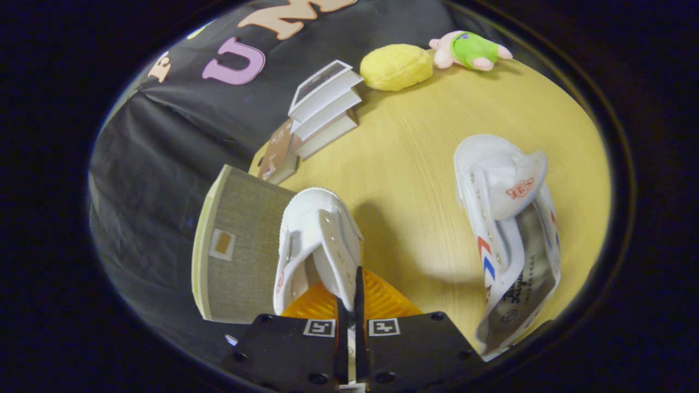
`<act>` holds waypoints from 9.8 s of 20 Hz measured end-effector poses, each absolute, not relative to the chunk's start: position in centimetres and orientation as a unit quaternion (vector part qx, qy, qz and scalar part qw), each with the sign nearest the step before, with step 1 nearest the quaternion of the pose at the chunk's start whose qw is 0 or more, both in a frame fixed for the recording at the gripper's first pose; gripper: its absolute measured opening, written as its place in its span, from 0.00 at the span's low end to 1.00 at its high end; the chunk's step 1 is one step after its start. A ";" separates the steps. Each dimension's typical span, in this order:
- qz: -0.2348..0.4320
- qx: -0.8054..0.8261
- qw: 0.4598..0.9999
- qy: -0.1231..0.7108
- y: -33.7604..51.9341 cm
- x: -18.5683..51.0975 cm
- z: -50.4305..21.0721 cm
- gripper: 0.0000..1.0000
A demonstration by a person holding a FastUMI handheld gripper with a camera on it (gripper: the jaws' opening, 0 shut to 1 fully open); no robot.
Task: Open the storage box then place both shoes into the box .Put the left shoe in first, then the right shoe, with the right side of both shoes facing outward in a uniform manner.
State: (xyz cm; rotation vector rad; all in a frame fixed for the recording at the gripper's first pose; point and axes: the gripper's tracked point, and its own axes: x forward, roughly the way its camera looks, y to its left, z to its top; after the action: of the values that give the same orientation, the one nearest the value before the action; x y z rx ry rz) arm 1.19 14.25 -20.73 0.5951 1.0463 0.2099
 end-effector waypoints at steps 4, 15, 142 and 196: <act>0.133 0.310 0.826 0.452 16.3 2.1 -15.0 0.08; 0.198 0.332 0.816 0.430 29.6 4.2 -6.9 0.08; 0.123 0.284 0.861 0.403 11.1 0.7 -14.6 0.06; 0.102 0.034 0.887 0.450 34.6 2.1 -11.3 0.80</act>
State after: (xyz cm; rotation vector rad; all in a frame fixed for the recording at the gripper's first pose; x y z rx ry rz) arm 2.11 34.63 -11.33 0.0698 0.9356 0.2129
